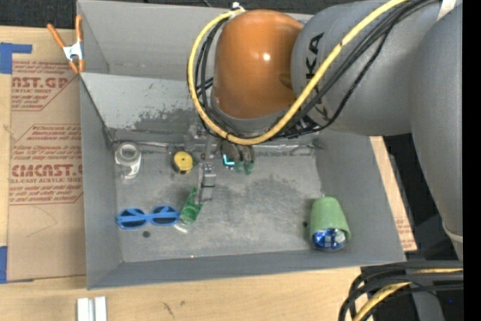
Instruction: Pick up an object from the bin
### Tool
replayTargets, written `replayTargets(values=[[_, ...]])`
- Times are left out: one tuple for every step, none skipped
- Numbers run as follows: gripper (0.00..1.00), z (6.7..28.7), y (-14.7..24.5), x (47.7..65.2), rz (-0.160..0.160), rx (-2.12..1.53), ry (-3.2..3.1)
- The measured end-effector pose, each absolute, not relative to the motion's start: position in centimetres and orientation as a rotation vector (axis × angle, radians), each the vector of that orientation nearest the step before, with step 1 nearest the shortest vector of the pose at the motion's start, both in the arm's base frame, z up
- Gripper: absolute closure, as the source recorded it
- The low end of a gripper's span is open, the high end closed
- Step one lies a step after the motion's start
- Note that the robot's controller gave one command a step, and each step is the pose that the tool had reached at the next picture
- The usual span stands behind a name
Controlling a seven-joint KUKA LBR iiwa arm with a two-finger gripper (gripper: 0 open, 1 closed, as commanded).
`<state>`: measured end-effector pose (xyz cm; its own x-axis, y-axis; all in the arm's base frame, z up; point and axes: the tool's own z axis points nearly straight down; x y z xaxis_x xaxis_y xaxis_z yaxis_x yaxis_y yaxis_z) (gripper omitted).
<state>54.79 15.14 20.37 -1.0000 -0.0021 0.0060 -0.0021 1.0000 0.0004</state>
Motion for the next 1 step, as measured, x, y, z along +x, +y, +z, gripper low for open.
replayTargets(values=[[0.00,7.42,15.07,52.18,0.002,0.244,-3.125]])
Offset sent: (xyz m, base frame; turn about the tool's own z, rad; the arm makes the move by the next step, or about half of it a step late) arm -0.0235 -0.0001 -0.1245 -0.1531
